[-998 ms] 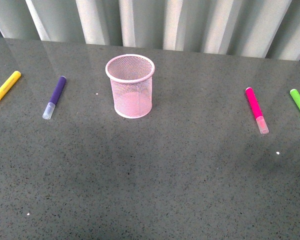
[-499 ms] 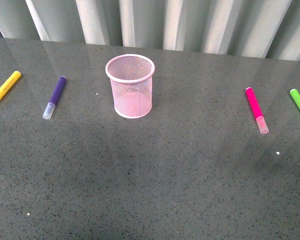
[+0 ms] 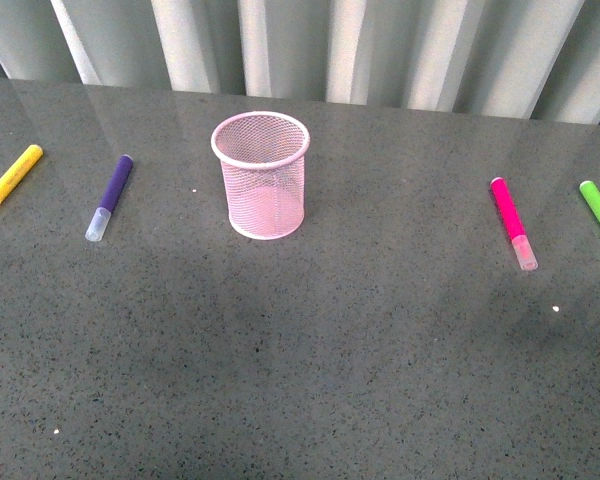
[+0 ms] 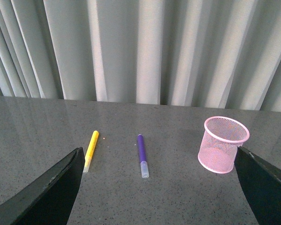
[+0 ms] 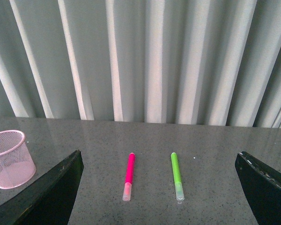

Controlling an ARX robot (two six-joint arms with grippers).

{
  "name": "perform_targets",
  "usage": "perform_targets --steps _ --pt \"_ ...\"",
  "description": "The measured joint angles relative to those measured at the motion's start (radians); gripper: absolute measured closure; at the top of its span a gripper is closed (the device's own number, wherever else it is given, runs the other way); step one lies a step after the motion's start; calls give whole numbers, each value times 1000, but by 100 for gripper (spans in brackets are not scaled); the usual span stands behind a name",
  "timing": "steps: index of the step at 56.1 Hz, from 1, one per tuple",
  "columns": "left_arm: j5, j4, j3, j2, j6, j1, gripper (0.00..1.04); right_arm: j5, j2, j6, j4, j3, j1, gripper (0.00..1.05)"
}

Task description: Insert purple and pink pens into pink cup

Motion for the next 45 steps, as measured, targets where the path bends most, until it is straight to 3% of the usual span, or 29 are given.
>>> perform_targets --steps 20,21,24,27,39,45 --pt "0 0 0 0 0 0 7 0 0 0 0 0 0 7" --pt "-17 -4 1 4 -7 -4 7 0 0 0 0 0 0 7" --pt "-294 -158 62 113 -127 -86 7 0 0 0 0 0 0 7" --pt "-368 -203 85 206 -227 -93 7 1 0 0 0 0 0 7" --pt "-171 -48 206 565 -349 21 7 -1 0 0 0 0 0 7" --pt "-23 -75 343 789 -336 57 7 0 0 0 0 0 0 7"
